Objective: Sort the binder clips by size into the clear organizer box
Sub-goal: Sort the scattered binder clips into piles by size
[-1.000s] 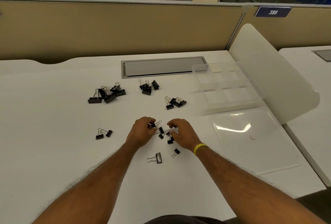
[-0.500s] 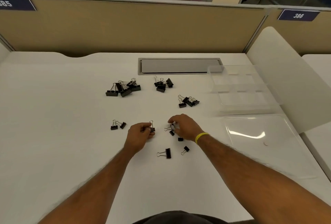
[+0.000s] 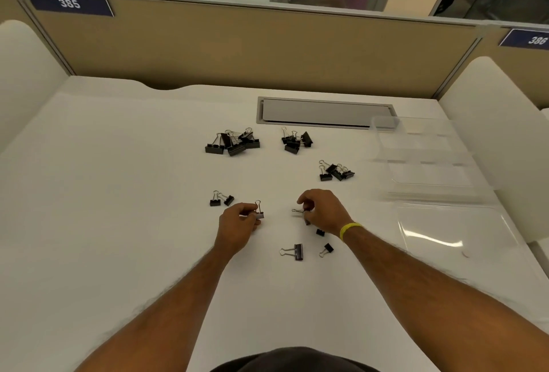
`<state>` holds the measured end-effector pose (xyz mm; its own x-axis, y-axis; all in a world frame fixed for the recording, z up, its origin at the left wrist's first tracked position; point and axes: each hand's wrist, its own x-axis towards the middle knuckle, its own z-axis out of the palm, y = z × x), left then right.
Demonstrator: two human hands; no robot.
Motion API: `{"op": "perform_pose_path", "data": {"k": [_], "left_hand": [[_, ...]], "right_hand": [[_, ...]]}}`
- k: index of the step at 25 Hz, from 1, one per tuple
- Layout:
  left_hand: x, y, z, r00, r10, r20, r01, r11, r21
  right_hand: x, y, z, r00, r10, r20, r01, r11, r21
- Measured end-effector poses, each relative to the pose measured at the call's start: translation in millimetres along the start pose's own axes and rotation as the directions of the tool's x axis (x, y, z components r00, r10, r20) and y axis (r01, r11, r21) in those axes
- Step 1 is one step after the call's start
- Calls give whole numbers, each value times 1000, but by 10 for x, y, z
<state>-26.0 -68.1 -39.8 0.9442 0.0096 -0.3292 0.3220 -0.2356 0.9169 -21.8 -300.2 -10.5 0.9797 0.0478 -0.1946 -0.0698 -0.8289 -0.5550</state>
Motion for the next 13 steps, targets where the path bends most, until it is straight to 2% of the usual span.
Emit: {"op": "perform_pose_path", "data": {"k": [3, 7, 13], "left_hand": [[16, -88, -246, 995, 30, -98, -17, 992, 124], [27, -164, -610, 982, -1, -190, 33, 986, 161], [80, -229, -924, 971, -33, -237, 78, 979, 186]], "right_hand": [[38, -272, 186, 999, 50, -16, -45, 978, 205], [112, -695, 535, 994, 66, 89, -96, 918, 384], [212, -1135, 859, 962, 212, 174, -274, 748, 604]]}}
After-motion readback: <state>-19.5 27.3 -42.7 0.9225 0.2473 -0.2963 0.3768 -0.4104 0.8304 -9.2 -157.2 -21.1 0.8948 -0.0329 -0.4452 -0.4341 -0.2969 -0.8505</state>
